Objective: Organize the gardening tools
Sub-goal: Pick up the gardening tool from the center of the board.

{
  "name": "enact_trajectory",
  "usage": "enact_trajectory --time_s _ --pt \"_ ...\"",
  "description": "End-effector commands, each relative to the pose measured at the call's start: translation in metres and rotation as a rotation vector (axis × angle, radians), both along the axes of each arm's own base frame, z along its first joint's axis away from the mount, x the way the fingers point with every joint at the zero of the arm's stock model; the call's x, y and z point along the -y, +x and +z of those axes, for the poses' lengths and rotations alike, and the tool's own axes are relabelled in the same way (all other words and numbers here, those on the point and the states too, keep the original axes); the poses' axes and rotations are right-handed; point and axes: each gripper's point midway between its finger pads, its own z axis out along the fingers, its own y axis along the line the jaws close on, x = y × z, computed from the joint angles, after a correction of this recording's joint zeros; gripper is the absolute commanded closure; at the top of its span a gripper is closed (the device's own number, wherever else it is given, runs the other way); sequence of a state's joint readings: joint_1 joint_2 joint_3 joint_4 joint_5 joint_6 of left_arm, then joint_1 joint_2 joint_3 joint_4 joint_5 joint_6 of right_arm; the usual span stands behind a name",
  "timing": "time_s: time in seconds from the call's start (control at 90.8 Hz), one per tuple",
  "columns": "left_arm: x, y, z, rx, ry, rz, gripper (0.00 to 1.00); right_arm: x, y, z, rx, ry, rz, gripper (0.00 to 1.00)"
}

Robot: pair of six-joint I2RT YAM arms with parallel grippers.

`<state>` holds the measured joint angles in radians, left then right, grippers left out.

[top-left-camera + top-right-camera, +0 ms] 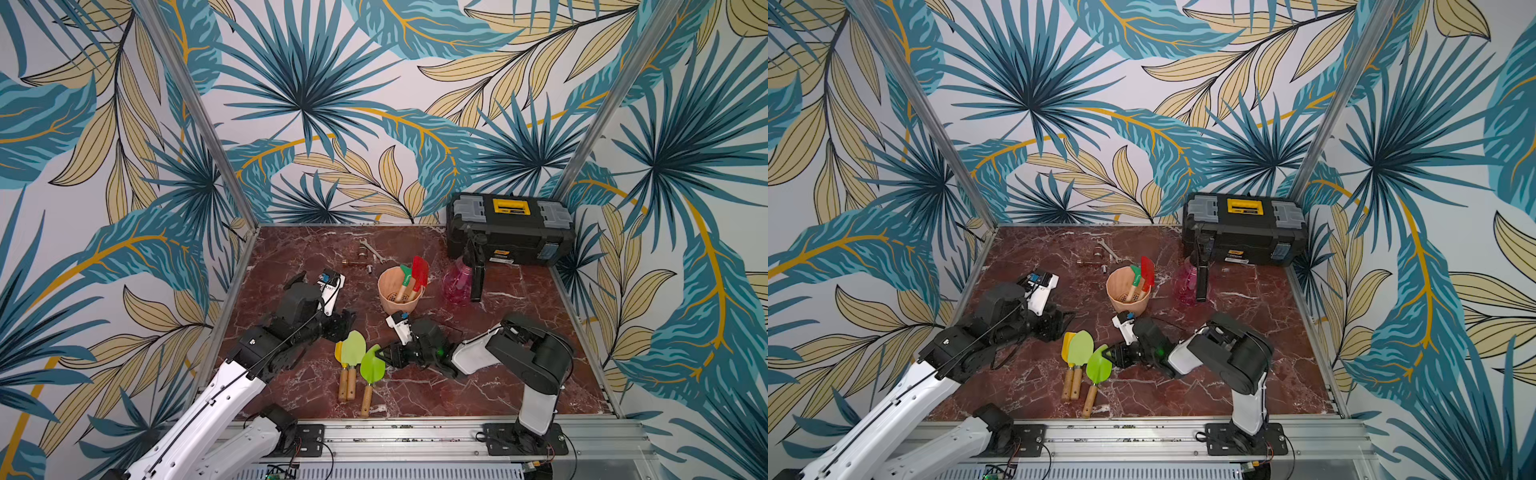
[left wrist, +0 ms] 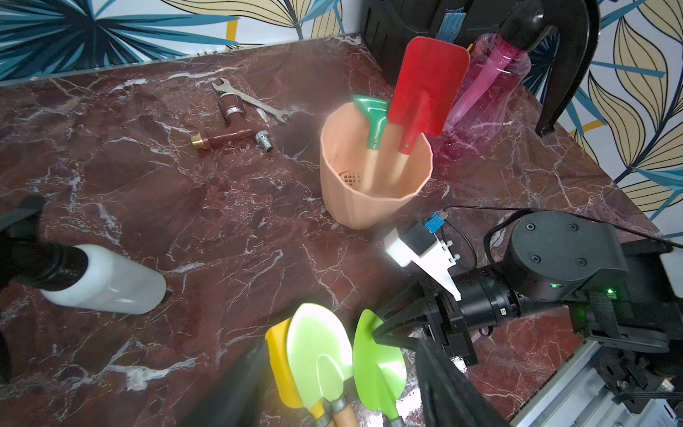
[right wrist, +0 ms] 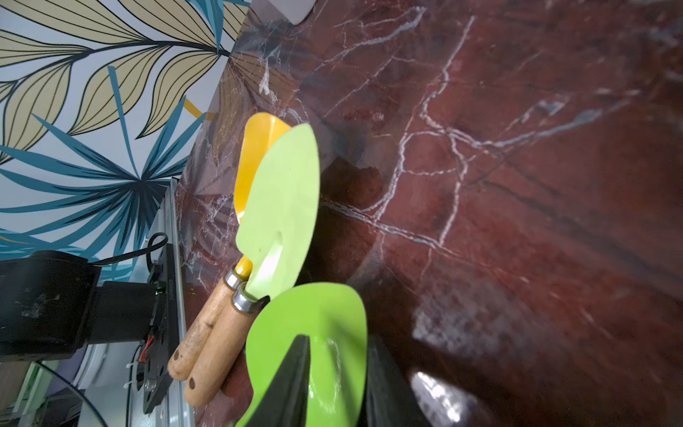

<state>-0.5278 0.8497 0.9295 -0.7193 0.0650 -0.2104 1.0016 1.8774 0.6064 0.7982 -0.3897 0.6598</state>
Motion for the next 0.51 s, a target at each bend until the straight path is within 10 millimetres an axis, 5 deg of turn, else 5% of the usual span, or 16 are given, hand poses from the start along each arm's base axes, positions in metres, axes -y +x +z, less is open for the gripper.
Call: enact_trajectory --time_s 0.0,0.242,0.496 --pt "-0.005 -0.006 0.003 0.014 0.009 0.001 0.33 0.001 -0.001 -0.003 -0.004 0.007 -0.013 0.79" --pt "-0.008 -0.005 0.006 0.038 0.015 0.008 0.32 0.002 -0.002 0.008 0.004 0.049 -0.017 0.97" --pt "-0.007 -0.004 0.011 0.046 0.009 0.008 0.32 0.011 0.001 0.026 0.061 0.056 -0.043 1.00"
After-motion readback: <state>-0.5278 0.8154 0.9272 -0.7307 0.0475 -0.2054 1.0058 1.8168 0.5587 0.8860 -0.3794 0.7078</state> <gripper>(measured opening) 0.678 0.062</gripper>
